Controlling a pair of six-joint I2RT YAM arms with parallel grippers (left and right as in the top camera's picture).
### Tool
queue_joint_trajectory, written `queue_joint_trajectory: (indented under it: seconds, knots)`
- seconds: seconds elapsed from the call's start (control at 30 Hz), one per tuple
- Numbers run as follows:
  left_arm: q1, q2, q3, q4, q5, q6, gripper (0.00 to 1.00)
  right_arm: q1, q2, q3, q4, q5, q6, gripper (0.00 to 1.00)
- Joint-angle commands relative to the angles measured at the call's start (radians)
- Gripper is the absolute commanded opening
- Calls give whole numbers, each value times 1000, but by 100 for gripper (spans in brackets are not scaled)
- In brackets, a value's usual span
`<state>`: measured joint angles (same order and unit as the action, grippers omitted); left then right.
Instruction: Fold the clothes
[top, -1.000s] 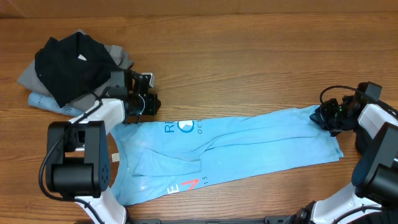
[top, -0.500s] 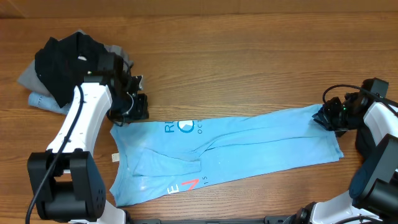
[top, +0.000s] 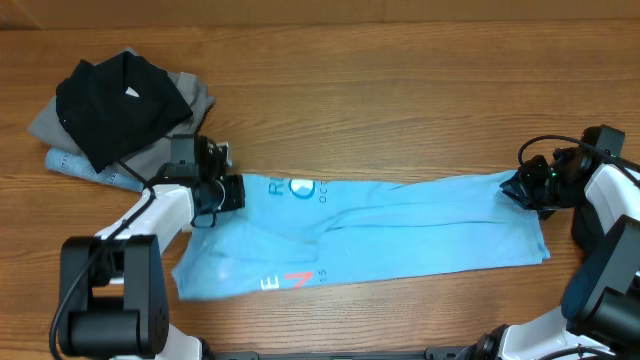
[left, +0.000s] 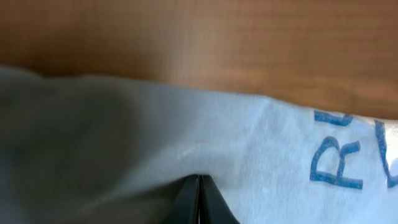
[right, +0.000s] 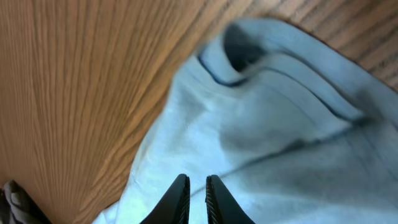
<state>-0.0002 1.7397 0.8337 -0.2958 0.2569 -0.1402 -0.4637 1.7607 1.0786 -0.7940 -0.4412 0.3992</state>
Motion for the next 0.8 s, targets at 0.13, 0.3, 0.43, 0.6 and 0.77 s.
queue_joint_trajectory:
  seconds: [0.13, 0.3, 0.43, 0.6, 0.77]
  knots:
    - [2, 285, 130, 82, -134, 33, 4, 3, -27, 23, 29, -6, -4, 18]
    - [2, 266, 310, -111, -133, 67, 17, -9, -27, 23, 32, 10, -27, 40]
    - [2, 224, 473, -364, -134, 102, 36, -92, -25, 23, 17, 10, -100, 55]
    - [2, 151, 597, -539, -132, 134, 44, -234, -18, 22, -49, 18, -271, 65]
    - [2, 29, 723, -666, -126, 133, 59, -285, 50, 21, -64, 47, -356, 64]
